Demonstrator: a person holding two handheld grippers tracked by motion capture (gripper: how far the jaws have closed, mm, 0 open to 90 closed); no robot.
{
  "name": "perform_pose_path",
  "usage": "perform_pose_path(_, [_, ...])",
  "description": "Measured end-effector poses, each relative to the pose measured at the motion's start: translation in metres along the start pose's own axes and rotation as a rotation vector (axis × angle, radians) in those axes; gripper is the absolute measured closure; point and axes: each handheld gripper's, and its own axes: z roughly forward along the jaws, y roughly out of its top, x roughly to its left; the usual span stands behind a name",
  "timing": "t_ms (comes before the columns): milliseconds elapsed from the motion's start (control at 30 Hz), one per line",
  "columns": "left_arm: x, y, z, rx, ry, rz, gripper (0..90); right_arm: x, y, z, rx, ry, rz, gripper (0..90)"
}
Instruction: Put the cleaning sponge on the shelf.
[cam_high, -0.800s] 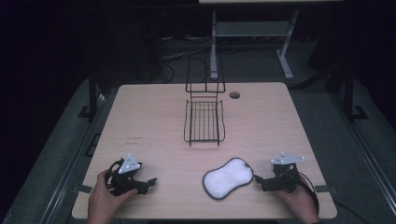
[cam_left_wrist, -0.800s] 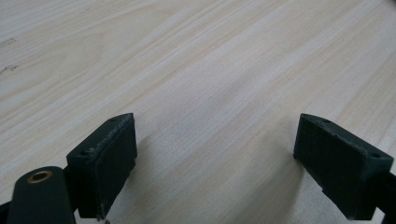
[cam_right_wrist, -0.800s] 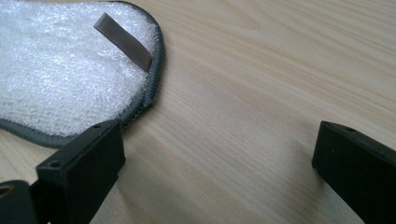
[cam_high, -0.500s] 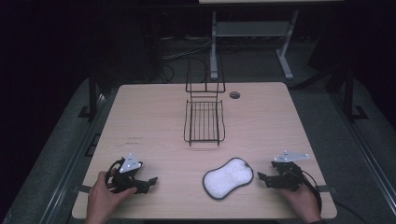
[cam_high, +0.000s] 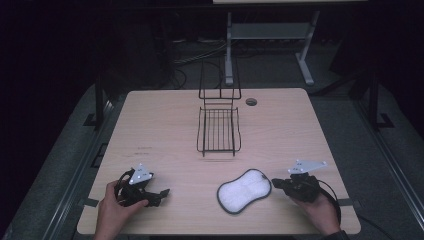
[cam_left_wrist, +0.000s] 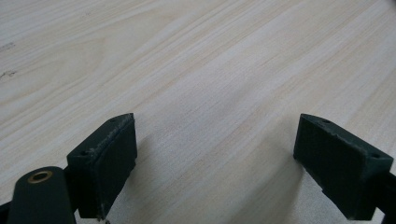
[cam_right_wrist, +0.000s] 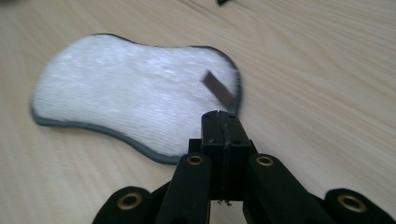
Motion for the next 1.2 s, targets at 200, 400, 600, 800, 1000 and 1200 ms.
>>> perform_pose_path(200, [0.0, 0.0, 0.0, 0.0, 0.0, 0.0, 12.5, 0.012, 0.006, 0.009, 0.016, 0.06, -0.018, 89.6])
perform_pose_path(400, [0.0, 0.0, 0.0, -0.001, 0.0, -0.003, 12.5, 0.023, 0.014, 0.022, 0.033, 0.076, -0.05, 89.6])
perform_pose_path(600, [0.0, 0.0, 0.0, -0.002, 0.0, -0.006, 12.5, 0.025, 0.018, 0.031, 0.048, 0.073, -0.06, 89.6])
perform_pose_path(800, [0.0, 0.0, 0.0, -0.003, 0.0, -0.006, 12.5, 0.02, 0.019, 0.033, 0.049, 0.062, -0.057, 89.7])
perform_pose_path(1000, [0.0, 0.0, 0.0, -0.002, 0.001, -0.004, 12.5, 0.009, 0.02, 0.031, 0.05, 0.024, -0.035, 89.6])
perform_pose_path(1200, [0.0, 0.0, 0.0, -0.002, 0.0, -0.004, 12.5, -0.005, 0.025, 0.034, 0.043, -0.011, -0.017, 89.6])
